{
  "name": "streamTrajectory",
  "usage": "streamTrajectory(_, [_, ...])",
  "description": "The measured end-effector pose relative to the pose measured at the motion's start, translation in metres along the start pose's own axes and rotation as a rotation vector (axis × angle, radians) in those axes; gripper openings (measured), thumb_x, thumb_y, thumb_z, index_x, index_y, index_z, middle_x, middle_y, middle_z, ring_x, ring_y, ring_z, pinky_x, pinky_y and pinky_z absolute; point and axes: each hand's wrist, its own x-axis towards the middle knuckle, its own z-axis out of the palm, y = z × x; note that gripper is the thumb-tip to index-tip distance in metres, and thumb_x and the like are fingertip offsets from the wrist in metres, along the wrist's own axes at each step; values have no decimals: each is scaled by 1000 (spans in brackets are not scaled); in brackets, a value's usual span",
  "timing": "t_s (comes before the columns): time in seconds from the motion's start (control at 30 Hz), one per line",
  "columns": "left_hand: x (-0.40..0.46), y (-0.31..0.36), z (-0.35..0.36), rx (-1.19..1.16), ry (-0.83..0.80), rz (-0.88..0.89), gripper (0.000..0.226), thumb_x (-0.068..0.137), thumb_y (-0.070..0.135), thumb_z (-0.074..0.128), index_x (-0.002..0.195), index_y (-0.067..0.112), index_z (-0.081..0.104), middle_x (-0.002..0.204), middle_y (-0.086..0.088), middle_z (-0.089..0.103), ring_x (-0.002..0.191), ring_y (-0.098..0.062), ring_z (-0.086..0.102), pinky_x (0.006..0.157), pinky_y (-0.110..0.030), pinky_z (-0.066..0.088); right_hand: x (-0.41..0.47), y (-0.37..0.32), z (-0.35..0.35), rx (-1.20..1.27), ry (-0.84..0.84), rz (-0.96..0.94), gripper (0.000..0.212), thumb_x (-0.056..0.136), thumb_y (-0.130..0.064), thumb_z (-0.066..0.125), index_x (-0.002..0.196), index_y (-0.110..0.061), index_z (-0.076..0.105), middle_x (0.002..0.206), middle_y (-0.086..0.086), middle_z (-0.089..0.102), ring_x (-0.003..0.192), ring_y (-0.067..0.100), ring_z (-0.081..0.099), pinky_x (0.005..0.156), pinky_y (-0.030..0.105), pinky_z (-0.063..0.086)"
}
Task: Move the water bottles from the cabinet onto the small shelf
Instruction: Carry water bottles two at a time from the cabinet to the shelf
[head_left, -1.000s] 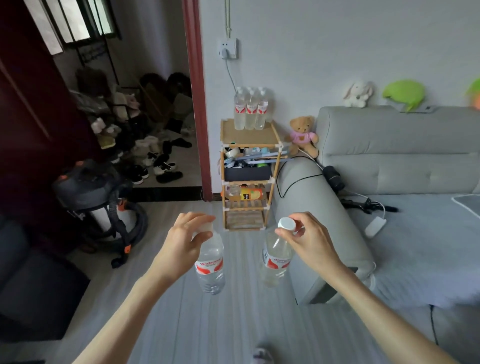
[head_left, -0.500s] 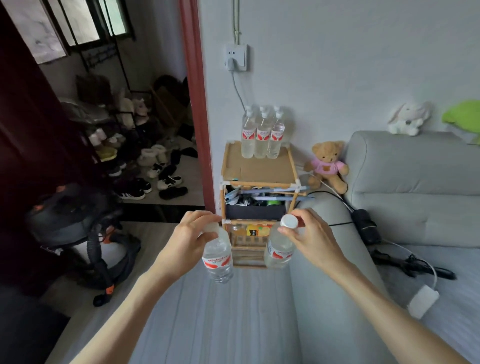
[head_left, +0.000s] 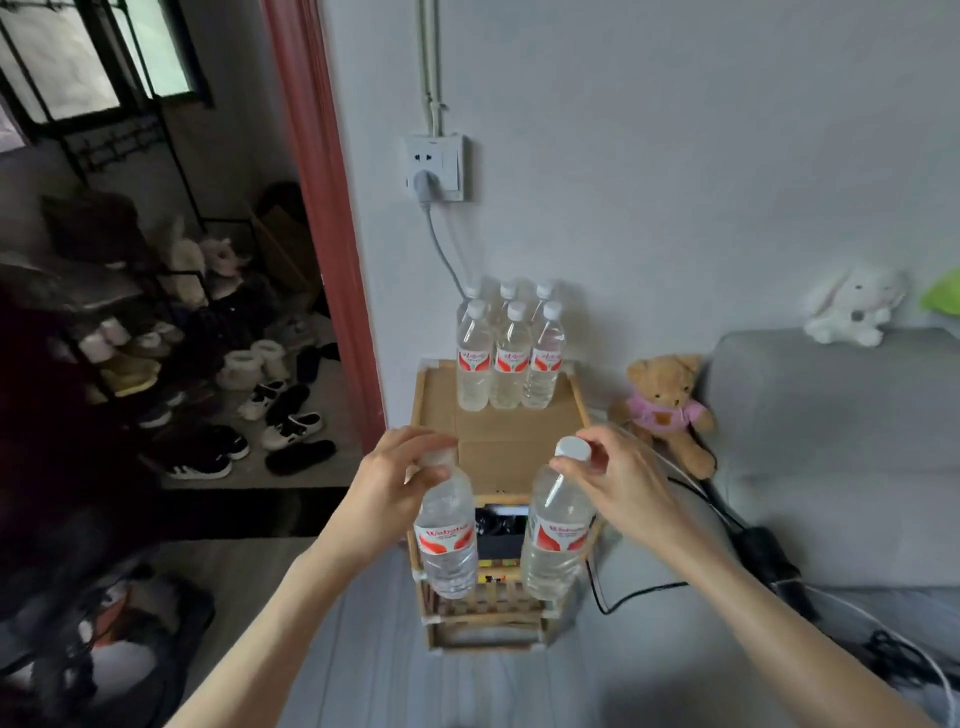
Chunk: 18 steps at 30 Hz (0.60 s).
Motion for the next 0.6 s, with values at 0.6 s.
streamTrajectory(0.6, [197,-64,47,63,-23,-106,32,84,6,59,114,17,60,109,13,48,105,-4,43,89,-8,30,199,66,44,33,-127,-37,32,79,-42,64,99,-19,53,94,-9,50,84,8,49,71,18,36])
